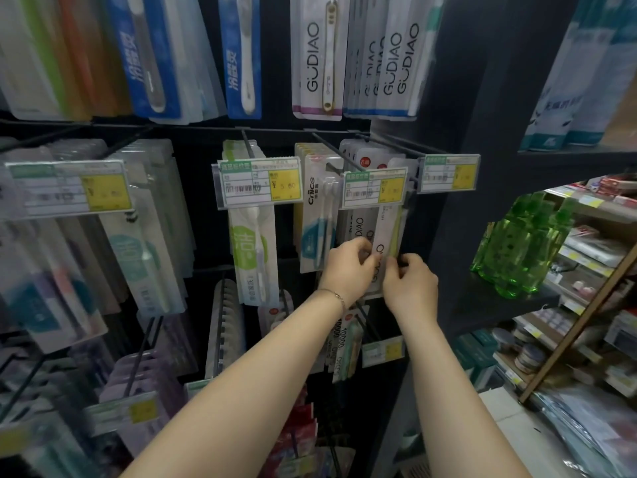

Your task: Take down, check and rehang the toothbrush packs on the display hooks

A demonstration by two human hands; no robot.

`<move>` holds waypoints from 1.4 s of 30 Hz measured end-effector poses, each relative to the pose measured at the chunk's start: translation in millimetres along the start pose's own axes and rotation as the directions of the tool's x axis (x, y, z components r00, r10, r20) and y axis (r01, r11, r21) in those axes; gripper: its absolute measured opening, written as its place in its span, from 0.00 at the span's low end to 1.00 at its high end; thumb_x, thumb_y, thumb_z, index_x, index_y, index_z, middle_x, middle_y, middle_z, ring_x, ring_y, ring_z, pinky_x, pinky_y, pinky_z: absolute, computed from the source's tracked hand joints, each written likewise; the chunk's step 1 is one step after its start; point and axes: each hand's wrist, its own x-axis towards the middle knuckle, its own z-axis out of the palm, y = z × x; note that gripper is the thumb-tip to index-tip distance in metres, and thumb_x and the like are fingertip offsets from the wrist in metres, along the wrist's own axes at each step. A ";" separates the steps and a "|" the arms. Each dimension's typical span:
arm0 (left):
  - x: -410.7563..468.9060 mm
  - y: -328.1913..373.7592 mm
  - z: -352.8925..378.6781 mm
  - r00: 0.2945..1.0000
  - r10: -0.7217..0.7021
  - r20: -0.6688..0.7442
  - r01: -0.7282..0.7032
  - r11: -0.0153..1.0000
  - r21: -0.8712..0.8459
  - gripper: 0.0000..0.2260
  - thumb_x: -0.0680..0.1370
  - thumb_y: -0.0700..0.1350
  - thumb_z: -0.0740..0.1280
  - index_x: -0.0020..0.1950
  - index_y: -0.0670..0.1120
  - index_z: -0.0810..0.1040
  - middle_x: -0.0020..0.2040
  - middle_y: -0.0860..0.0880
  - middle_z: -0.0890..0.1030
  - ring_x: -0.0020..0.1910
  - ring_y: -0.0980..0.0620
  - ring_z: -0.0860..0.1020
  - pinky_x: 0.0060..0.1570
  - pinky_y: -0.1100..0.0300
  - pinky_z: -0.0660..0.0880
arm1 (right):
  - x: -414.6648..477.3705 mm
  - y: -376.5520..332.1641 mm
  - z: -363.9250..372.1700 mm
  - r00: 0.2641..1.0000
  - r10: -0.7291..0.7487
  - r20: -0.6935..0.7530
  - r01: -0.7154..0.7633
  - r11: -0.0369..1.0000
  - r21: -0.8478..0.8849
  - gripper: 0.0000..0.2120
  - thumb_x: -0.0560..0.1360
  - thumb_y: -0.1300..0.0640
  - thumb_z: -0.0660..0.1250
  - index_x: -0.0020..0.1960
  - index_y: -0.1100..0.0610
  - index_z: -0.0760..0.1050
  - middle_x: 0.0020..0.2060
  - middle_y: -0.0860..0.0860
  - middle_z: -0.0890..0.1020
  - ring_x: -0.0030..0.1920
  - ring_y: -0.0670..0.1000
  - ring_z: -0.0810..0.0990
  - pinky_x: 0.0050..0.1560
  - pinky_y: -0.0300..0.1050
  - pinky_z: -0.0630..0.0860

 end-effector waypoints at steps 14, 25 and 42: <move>3.5 -34.5 -31.7 0.957 -0.184 -0.225 0.195 0.980 0.026 0.09 0.77 0.43 0.67 0.55 0.46 0.70 0.55 0.47 0.74 0.50 0.52 0.73 0.48 0.62 0.69 | -8.8 -28.5 35.6 0.971 -0.212 0.112 0.197 0.971 0.136 0.11 0.79 0.55 0.61 0.58 0.55 0.78 0.49 0.50 0.83 0.52 0.51 0.80 0.50 0.45 0.76; 21.6 -51.2 -42.4 0.937 -0.269 -0.224 0.259 0.963 -0.075 0.19 0.80 0.40 0.61 0.72 0.45 0.66 0.67 0.45 0.73 0.64 0.47 0.73 0.61 0.61 0.68 | 40.4 -41.4 89.8 0.934 -0.102 0.341 0.005 0.961 0.275 0.24 0.80 0.55 0.57 0.76 0.48 0.61 0.71 0.50 0.71 0.71 0.52 0.69 0.71 0.53 0.66; 20.4 -43.9 -43.4 0.924 -0.172 -0.341 0.184 0.983 0.004 0.07 0.80 0.42 0.61 0.42 0.48 0.69 0.36 0.54 0.73 0.37 0.53 0.72 0.37 0.60 0.67 | 36.3 -39.7 94.0 0.986 -0.137 0.099 0.073 0.872 0.483 0.05 0.81 0.57 0.61 0.56 0.51 0.72 0.41 0.38 0.74 0.42 0.36 0.74 0.43 0.32 0.69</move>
